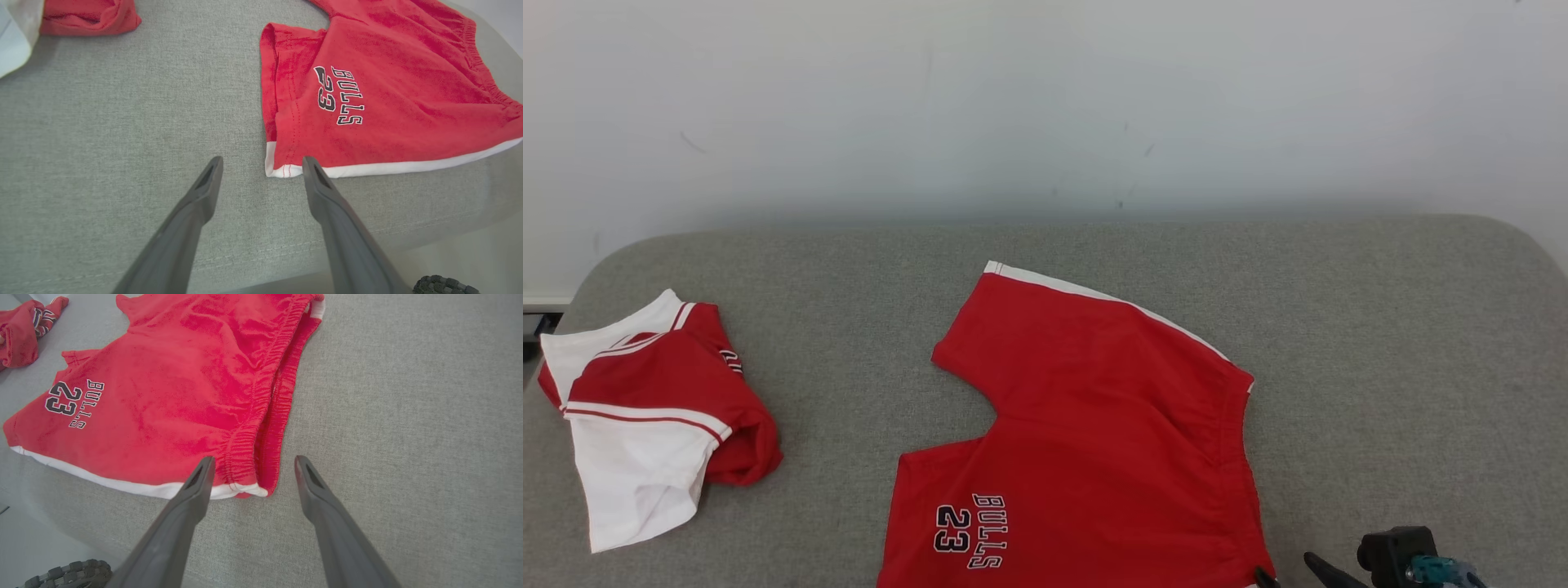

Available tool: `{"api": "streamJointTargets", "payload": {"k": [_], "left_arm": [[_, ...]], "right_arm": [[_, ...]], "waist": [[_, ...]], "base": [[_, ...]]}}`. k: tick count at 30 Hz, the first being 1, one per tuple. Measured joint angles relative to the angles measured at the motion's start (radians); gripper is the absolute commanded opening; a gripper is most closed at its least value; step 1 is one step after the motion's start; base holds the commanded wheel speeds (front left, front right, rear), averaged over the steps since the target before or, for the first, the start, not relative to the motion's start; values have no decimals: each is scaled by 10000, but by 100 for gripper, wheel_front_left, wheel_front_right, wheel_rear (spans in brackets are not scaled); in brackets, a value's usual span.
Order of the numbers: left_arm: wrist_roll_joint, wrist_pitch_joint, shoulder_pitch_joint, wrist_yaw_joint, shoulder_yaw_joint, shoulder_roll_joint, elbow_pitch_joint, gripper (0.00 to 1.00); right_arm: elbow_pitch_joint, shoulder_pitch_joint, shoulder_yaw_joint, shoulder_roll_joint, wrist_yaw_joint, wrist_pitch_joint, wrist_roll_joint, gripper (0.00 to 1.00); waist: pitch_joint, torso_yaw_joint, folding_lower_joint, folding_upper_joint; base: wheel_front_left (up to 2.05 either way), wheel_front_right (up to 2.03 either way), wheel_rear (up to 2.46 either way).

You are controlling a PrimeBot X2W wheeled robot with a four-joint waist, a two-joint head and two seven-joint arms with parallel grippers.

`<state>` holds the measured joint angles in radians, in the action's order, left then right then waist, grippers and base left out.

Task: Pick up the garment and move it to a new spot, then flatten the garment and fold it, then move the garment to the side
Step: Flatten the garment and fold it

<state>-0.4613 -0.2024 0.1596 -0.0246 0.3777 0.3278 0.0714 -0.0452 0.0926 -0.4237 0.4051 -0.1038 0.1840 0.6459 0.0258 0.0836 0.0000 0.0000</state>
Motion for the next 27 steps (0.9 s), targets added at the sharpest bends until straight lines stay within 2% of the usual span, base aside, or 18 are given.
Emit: {"api": "streamJointTargets", "payload": {"k": [15, 20, 27], "left_arm": [[-178, -523, -1000, 790, 604, -462, 1843, 100], [-73, -522, -1361, 867, 736, -468, 2318, 100], [-65, -408, -1865, 1014, 874, -792, 2976, 100]], "right_arm": [[-1014, -547, -765, -94, 86, 903, -422, 100], [-1221, -918, -871, -209, 173, 976, -529, 100], [-1639, -1254, -1108, -460, 362, 995, -581, 100]], "waist": [[-240, 4, 1, 1], [-310, -6, 1, 1], [-388, -26, 1, 0]], "base": [[0, 0, 0], [0, 0, 0], [0, 0, 0]]}}
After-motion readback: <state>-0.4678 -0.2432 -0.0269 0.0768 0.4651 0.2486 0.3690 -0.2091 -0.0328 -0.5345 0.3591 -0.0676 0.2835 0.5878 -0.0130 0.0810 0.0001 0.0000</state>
